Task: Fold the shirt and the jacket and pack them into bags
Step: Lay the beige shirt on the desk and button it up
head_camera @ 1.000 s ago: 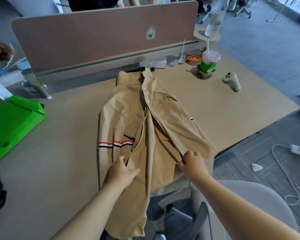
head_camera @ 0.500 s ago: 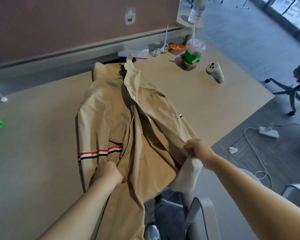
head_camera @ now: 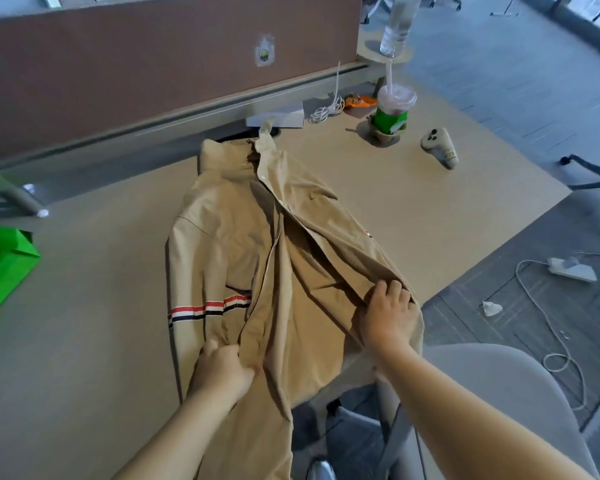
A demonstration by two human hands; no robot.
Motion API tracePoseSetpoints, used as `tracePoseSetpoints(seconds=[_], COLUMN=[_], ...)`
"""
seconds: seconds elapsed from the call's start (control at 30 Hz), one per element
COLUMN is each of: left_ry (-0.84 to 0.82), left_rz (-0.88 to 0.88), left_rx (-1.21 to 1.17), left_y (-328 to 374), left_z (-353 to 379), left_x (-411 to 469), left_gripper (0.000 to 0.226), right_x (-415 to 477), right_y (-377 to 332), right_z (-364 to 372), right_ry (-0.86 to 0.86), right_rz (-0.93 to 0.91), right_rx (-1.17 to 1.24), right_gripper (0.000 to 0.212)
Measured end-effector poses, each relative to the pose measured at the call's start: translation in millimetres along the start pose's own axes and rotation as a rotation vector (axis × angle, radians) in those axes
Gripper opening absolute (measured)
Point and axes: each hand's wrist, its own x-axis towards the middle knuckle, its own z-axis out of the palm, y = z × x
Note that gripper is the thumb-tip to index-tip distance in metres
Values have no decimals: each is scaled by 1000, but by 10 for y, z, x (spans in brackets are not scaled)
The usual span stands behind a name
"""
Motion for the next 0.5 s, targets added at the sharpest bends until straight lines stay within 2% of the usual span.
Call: tracePoseSetpoints(seconds=[0.1, 0.2, 0.37, 0.5], left_ry=[-14, 51, 163, 74], left_rz=[53, 138, 273, 407], left_rx=[-49, -86, -200, -287], left_y=[-68, -82, 120, 554], left_z=[24, 53, 89, 204], left_x=[-225, -509, -989, -1241], left_gripper=[30, 16, 42, 53], right_x=[59, 138, 108, -131], right_y=[191, 375, 457, 441], right_z=[-49, -77, -302, -522], right_ry=[1, -83, -161, -185], right_rz=[-112, -210, -208, -277], right_rx=[-95, -13, 212, 373], right_gripper=[38, 27, 14, 20])
